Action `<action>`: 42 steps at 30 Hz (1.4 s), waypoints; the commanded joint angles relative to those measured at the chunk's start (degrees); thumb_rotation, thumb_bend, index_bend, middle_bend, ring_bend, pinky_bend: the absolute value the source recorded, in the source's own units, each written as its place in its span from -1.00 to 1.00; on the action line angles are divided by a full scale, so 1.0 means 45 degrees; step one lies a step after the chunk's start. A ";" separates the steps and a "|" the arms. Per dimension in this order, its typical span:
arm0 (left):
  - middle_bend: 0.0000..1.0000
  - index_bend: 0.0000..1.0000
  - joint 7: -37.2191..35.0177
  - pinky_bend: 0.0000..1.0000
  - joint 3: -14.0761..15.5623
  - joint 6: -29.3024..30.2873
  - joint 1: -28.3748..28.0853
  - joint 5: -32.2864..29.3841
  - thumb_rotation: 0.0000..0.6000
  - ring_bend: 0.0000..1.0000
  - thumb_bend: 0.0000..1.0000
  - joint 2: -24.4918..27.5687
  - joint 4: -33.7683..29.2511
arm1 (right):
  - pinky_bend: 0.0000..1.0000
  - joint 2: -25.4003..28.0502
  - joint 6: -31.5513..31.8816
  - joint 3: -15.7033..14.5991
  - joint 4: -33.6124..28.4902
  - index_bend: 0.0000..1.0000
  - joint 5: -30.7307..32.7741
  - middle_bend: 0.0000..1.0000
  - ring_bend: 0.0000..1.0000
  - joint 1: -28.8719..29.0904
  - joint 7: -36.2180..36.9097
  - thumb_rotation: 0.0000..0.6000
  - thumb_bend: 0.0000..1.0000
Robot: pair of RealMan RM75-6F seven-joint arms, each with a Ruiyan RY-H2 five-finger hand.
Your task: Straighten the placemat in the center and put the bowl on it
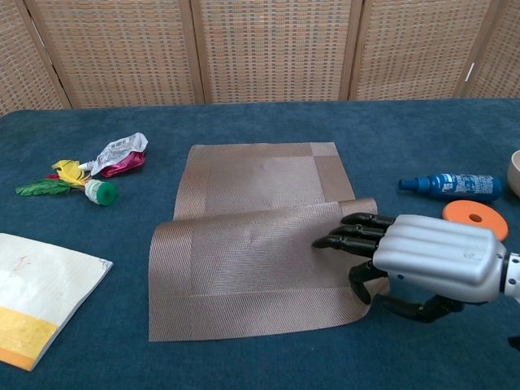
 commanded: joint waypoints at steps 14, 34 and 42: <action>-1.00 -1.00 0.0050 -1.00 0.0018 -0.0113 -0.0008 0.0105 1.00 -1.00 -1.00 -0.0039 0.0023 | -1.00 -0.0230 0.0786 -0.0231 0.0923 0.48 -0.0320 -0.89 -1.00 0.0013 0.0858 1.00 0.40; -1.00 -1.00 0.0090 -1.00 0.0242 0.0028 0.0140 0.0633 1.00 -1.00 -1.00 -0.0025 -0.0167 | -1.00 0.4180 0.4608 -0.3176 -0.0023 0.53 -0.3843 -0.81 -1.00 -0.1364 -0.0788 1.00 0.38; -1.00 -1.00 0.0225 -1.00 0.0285 0.0024 0.0141 0.0785 1.00 -1.00 -1.00 -0.0088 -0.0228 | -1.00 0.5493 0.4754 -0.2240 0.1495 0.53 -0.4448 -0.76 -1.00 -0.0761 -0.3091 1.00 0.33</action>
